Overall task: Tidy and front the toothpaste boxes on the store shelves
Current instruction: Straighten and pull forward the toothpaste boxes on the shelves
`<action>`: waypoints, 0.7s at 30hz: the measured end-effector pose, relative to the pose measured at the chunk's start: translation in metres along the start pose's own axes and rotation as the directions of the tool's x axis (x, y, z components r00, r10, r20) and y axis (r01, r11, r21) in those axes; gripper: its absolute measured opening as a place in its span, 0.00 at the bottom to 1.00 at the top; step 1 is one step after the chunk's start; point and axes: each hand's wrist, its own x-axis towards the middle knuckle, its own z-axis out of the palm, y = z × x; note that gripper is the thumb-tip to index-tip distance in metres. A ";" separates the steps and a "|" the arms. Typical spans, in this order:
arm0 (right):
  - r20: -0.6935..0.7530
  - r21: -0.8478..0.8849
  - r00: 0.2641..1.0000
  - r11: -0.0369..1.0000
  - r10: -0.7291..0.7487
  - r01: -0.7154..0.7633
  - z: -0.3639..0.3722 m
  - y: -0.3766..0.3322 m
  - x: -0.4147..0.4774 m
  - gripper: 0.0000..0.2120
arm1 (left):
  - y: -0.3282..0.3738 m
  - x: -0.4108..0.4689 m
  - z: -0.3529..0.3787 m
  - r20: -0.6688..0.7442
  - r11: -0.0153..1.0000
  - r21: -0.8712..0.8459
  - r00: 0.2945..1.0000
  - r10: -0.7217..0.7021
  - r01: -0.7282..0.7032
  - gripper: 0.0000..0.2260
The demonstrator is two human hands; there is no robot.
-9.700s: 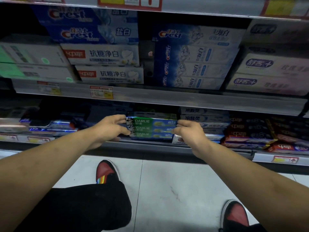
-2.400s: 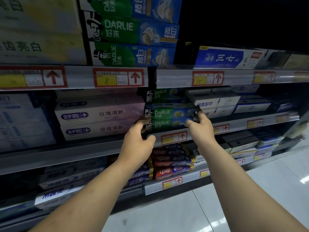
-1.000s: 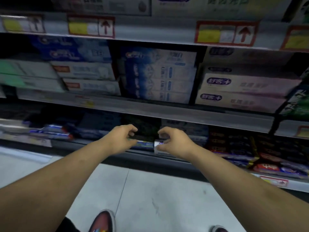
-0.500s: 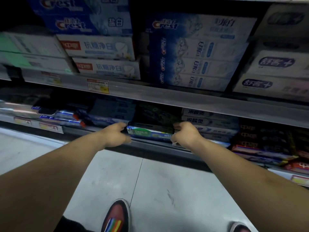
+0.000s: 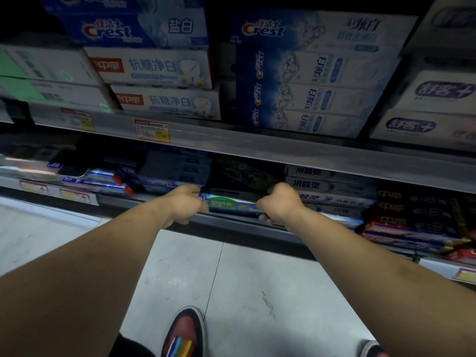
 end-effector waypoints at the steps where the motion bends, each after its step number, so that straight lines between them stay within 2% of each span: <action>1: 0.015 0.060 1.000 0.998 0.016 -0.016 0.000 0.000 -0.001 0.06 | 0.000 0.000 -0.002 -0.021 1.000 -0.015 1.000 0.004 -0.004 0.34; 8: 0.033 0.341 0.999 0.940 -0.006 -0.005 -0.002 -0.004 -0.021 0.04 | -0.001 -0.008 -0.023 -0.185 0.996 -0.066 0.982 0.048 -0.061 0.25; 11: 0.002 0.411 1.000 0.911 -0.027 0.024 -0.010 -0.009 -0.034 0.09 | -0.001 -0.020 -0.032 -0.294 0.991 -0.070 0.952 0.085 -0.110 0.20; 13: -0.025 0.434 0.998 0.899 -0.050 0.056 -0.017 -0.013 -0.046 0.07 | 0.003 -0.031 -0.036 -0.340 0.985 -0.098 0.935 0.102 -0.143 0.19; 16: -0.068 0.425 0.994 0.899 -0.081 0.102 -0.032 -0.015 -0.069 0.06 | 0.015 -0.056 -0.037 -0.334 0.959 -0.191 0.933 0.136 -0.209 0.18; 21: -0.128 0.398 0.986 0.905 -0.107 0.150 -0.061 -0.003 -0.100 0.15 | 0.031 -0.107 -0.030 -0.280 0.876 -0.349 0.930 0.240 -0.332 0.16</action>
